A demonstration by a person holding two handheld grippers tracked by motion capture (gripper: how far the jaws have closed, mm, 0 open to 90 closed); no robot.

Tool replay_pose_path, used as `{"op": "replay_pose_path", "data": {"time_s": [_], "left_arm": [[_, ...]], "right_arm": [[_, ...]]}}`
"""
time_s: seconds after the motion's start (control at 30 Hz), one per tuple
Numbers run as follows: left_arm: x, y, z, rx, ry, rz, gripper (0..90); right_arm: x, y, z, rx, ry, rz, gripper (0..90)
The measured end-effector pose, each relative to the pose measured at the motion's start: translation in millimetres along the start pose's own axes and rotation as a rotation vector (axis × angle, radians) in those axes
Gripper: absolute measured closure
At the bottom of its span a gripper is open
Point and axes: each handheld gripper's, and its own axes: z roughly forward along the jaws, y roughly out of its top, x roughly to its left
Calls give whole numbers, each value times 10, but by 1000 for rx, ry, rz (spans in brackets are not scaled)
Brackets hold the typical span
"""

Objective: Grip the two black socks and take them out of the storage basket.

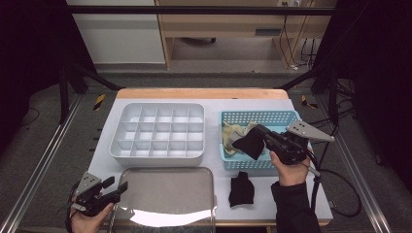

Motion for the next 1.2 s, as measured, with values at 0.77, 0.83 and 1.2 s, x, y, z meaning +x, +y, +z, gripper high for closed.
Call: {"op": "replay_pose_path", "data": {"time_s": [0.77,0.83,1.2], "left_arm": [[-10,0,-4,-4,1,1,408],[-10,0,-4,-3,2,2,408],[-11,0,-11,-7,-1,-1,408]], "right_arm": [[111,-367,-642,19,19,0,872],[88,-410,-668,24,8,0,871],[-68,-669,-702,90,-46,18,871]]}}
